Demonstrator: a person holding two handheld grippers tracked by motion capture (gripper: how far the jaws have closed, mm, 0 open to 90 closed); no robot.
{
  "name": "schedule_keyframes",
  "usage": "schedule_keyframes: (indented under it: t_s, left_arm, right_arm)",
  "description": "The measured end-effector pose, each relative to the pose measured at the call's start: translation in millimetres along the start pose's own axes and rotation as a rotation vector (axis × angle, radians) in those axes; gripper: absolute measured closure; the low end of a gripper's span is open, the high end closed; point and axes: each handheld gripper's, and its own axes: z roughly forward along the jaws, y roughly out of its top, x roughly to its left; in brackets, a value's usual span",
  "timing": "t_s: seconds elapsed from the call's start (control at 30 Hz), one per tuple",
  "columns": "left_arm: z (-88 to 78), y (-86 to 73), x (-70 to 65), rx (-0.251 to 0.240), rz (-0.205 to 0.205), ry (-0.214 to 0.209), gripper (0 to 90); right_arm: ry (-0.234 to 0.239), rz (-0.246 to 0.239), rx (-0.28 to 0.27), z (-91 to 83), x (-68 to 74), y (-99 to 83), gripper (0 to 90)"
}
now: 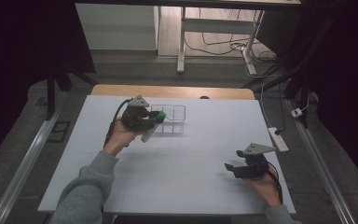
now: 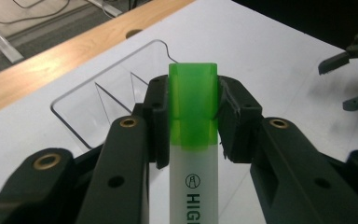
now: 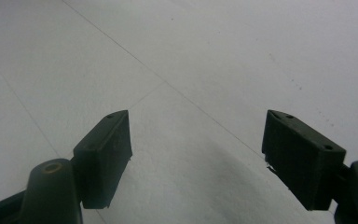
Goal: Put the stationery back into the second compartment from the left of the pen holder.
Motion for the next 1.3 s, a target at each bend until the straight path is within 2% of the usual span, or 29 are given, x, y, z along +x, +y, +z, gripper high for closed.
schedule_keyframes:
  t_s: [0.37,0.53,0.67,0.87,0.97,1.3]
  left_arm:
    - [10.9,16.3,9.5,-0.013,-0.002,0.005,66.6]
    - [14.2,21.2,11.6,-0.009,0.004,0.029,66.6]
    - [16.8,25.1,13.8,-0.006,0.001,0.030,66.6]
    - [17.4,30.0,18.3,-0.027,-0.013,0.034,66.6]
    - [19.5,31.8,21.0,-0.021,-0.009,0.051,66.6]
    - [26.7,41.5,28.3,-0.031,-0.032,0.053,66.5]
  right_arm:
    - [-0.005,-0.005,0.015,1.5,0.5,0.0,23.7]
    - [-0.004,-0.001,0.012,1.6,-0.6,-0.5,23.7]
    - [-0.004,-0.001,0.015,1.8,-0.5,-0.7,23.7]
    - [-0.002,0.002,0.011,2.5,-0.6,-1.0,23.7]
    - [-0.005,0.001,0.012,2.5,-0.6,-1.0,23.7]
    - [-0.004,0.006,0.016,2.7,-1.1,-1.3,23.7]
